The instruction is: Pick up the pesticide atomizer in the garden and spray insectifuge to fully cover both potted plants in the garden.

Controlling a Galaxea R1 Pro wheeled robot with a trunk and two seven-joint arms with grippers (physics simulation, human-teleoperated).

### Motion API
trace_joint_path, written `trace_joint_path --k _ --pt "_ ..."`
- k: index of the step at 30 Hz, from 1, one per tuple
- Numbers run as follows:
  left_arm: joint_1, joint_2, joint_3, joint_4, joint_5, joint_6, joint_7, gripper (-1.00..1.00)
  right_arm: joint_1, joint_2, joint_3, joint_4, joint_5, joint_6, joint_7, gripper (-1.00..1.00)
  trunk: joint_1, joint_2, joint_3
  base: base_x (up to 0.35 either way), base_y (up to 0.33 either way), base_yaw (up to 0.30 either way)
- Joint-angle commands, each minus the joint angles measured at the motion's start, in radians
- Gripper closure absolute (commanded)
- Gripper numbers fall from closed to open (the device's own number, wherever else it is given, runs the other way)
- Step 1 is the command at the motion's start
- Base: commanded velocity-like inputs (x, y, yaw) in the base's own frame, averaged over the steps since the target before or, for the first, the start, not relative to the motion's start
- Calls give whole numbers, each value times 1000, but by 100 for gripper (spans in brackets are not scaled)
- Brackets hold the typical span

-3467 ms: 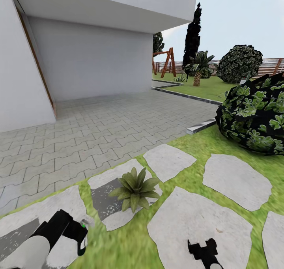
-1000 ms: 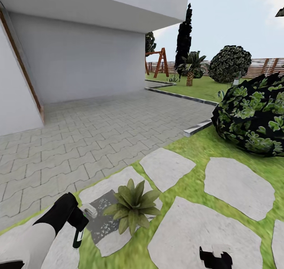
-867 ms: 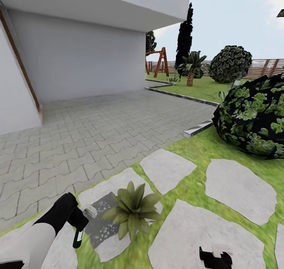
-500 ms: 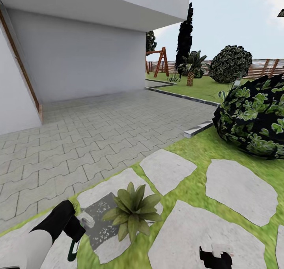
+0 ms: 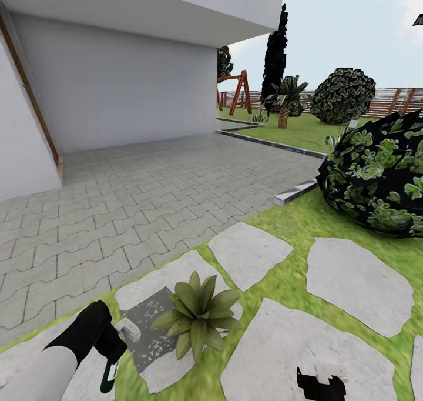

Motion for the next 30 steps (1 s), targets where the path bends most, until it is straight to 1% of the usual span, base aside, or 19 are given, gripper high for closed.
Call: trace_joint_path --k 1,8,9,10,12,17,20,24,25,26,27,30 --pt "1 -1 5 -1 -7 4 -7 100 -1 0 -6 1 11 -4 -4 -100 0 0 -1 0 0 0" --pt "16 9 2 5 -8 -9 -5 100 -1 0 -6 2 11 -4 -4 -100 0 0 -1 0 0 0" --pt "17 10 2 9 -8 -15 -5 100 -1 0 -6 2 11 -4 -4 -100 0 0 -1 0 0 0" --pt "18 10 2 14 -9 -39 -5 100 -1 0 -6 2 11 -4 -3 -100 0 0 -1 0 0 0" --pt "19 10 2 15 -8 -52 -5 100 -1 0 -6 0 11 -4 -2 -100 0 0 -1 0 0 0" --pt "8 1 9 1 1 -53 -8 100 -1 2 -6 -1 11 -4 -3 -100 0 0 -1 0 0 0" --pt "2 6 8 0 6 -55 -12 100 -1 2 -6 -1 12 -4 -4 -100 0 0 -1 0 0 0" --pt "2 13 5 0 -1 -66 -25 100 -1 2 -6 -1 12 -4 -4 -100 0 0 -1 0 0 0" --pt "4 32 3 1 -3 -115 -62 100 -1 2 -6 -1 12 -4 -3 -100 0 0 -1 0 0 0" --pt "6 44 2 1 -4 -148 -81 100 -1 2 -5 -1 12 -4 -3 -100 0 0 -1 0 0 0" --pt "9 60 2 1 -7 -199 -106 100 -1 2 -5 -1 12 -4 -3 -100 0 0 -1 0 0 0" --pt "14 84 1 1 -11 -272 -129 100 -1 2 -4 -1 13 -4 -3 -100 0 0 -1 0 0 0"
